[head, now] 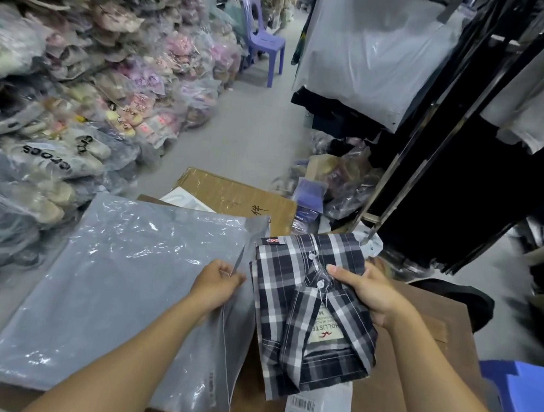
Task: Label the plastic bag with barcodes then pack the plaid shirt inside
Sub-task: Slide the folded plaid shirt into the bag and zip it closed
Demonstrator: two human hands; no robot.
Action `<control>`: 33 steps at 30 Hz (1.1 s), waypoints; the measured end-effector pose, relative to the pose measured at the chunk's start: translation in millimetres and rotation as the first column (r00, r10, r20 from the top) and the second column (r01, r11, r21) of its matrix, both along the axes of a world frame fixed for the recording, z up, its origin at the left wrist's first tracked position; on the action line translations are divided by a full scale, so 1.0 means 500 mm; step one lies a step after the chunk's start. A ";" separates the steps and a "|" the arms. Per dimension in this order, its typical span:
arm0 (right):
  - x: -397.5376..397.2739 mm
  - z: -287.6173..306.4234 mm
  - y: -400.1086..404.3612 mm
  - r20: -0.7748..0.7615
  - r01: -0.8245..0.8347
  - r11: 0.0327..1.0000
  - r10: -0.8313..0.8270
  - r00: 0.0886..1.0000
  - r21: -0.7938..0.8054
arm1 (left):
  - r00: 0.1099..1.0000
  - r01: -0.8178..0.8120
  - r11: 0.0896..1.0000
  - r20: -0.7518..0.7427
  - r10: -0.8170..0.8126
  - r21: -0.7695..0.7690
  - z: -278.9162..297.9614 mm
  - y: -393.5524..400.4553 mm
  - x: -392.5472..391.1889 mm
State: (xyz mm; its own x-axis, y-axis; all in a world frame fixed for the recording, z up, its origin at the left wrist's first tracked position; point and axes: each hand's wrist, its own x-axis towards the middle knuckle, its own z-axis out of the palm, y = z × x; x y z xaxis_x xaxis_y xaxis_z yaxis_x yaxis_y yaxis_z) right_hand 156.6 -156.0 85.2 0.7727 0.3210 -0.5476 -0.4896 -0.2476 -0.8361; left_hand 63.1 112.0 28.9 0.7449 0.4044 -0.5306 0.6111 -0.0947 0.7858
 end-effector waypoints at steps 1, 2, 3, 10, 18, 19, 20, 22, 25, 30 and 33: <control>0.001 0.000 0.010 0.003 -0.013 0.999 0.013 1.000 -0.033 | 1.000 -0.002 0.999 0.031 0.000 0.049 0.001 0.002 -0.002; 0.001 0.004 0.020 0.009 -0.036 0.996 0.037 0.999 -0.077 | 0.998 -0.004 0.995 0.065 -0.003 0.102 0.003 0.005 -0.004; 0.003 0.005 0.030 0.018 -0.064 0.992 0.066 0.998 -0.111 | 0.995 -0.012 0.989 0.104 -0.004 0.150 0.010 0.006 -0.007; -0.003 0.043 0.113 0.099 -0.410 0.869 0.450 0.887 -0.279 | 0.978 0.030 0.883 0.170 -0.123 0.468 0.037 0.022 -0.002; 0.002 0.009 0.253 0.079 -0.582 0.543 0.769 0.635 -0.605 | 0.932 0.122 0.788 0.204 -0.301 0.603 0.064 -0.025 -0.024; 0.003 -0.006 0.265 0.109 -0.540 0.559 0.751 0.651 -0.630 | 0.930 0.133 0.789 0.200 -0.309 0.600 0.063 -0.026 -0.028; 0.002 -0.020 0.276 0.137 -0.481 0.570 0.728 0.672 -0.667 | 0.930 0.146 0.787 0.189 -0.317 0.600 0.062 -0.027 -0.031; -0.010 -0.040 0.286 0.209 -0.345 0.564 0.698 0.685 -0.750 | 0.932 0.174 0.780 0.155 -0.328 0.601 0.058 -0.023 -0.032; -0.025 -0.053 0.276 0.308 -0.204 0.570 0.672 0.674 -0.796 | 0.942 0.171 0.800 0.144 -0.304 0.575 0.059 -0.018 -0.023; -0.025 -0.053 0.196 0.386 -0.025 0.679 0.447 0.807 -0.734 | 0.958 0.147 0.837 0.135 -0.253 0.526 0.062 -0.015 0.008; -0.022 -0.048 0.116 0.151 -0.027 0.581 0.257 0.955 -0.813 | 0.958 0.171 0.828 0.108 -0.267 0.534 0.062 -0.019 0.017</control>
